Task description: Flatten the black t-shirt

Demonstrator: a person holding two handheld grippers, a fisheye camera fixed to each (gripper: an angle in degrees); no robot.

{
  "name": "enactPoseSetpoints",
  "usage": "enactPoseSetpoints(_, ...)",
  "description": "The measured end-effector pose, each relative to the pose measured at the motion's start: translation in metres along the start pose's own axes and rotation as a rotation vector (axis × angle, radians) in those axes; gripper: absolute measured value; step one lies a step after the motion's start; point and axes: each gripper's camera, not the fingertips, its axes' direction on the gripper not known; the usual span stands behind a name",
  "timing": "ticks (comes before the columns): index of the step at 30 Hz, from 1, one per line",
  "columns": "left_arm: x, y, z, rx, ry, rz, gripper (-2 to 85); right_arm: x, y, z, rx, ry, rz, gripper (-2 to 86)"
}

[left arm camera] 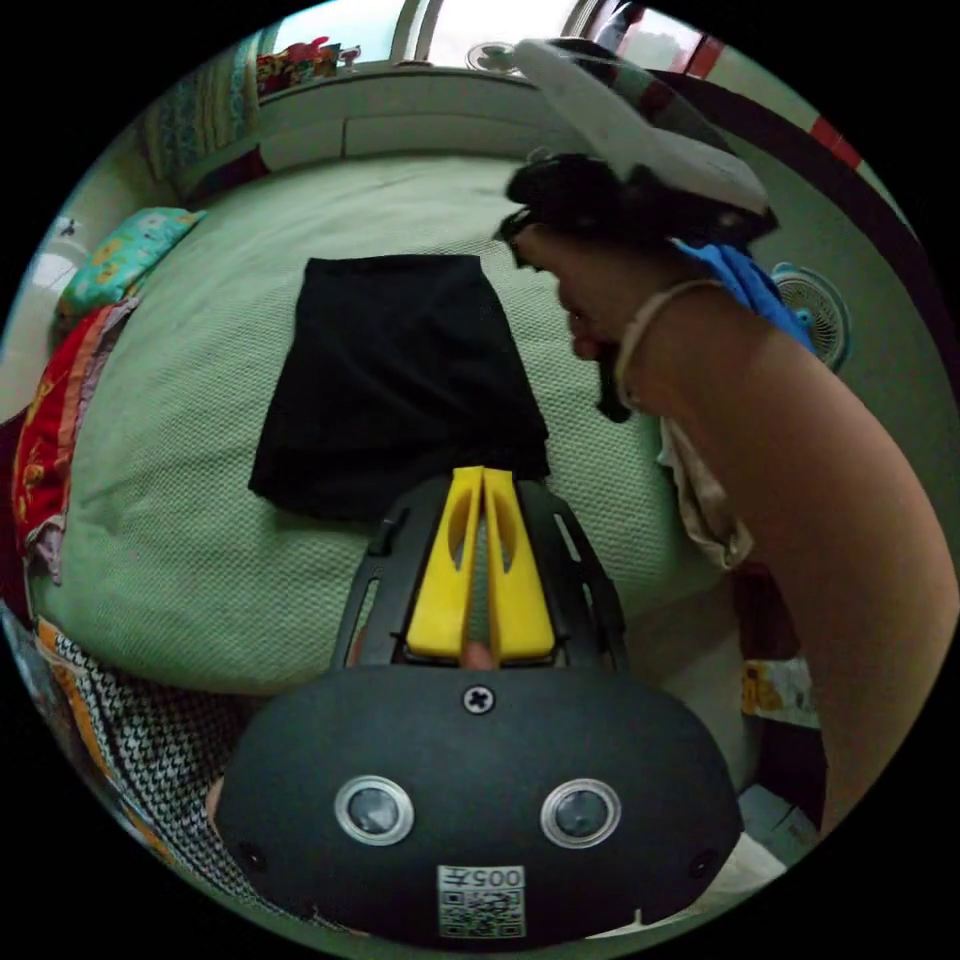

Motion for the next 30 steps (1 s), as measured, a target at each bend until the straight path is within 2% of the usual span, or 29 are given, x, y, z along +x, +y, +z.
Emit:
enactPoseSetpoints(2, 0.017, -0.001, 0.002, -0.025, -0.075, -0.054, -0.2, 0.021, 0.013, 0.0, -0.056, -0.031, 0.01, -1.1)
enactPoseSetpoints(7, 0.034, 0.001, 0.003, -0.077, -0.125, -0.165, -0.2, 0.043, 0.055, 0.0, -0.166, -0.068, -0.033, -1.2)
enactPoseSetpoints(10, 0.049, 0.006, 0.004, -0.134, -0.163, -0.191, -0.2, 0.048, 0.086, -0.001, -0.169, -0.112, -0.069, -1.5)
enactPoseSetpoints(15, 0.076, 0.01, 0.005, -0.169, -0.143, -0.222, -0.2, 0.072, 0.125, 0.011, -0.242, -0.237, -0.03, -1.3)
enactPoseSetpoints(18, 0.096, 0.005, 0.003, -0.161, -0.105, -0.24, -0.2, 0.091, 0.138, 0.012, -0.233, -0.244, 0.01, -1.2)
enactPoseSetpoints(26, 0.165, -0.013, 0.022, -0.182, -0.14, -0.254, -0.2, 0.13, 0.173, 0.017, -0.197, -0.329, 0.048, -1.1)
enactPoseSetpoints(30, 0.198, -0.02, 0.033, -0.191, -0.139, -0.247, -0.2, 0.154, 0.185, 0.033, -0.237, -0.323, 0.047, -1.1)
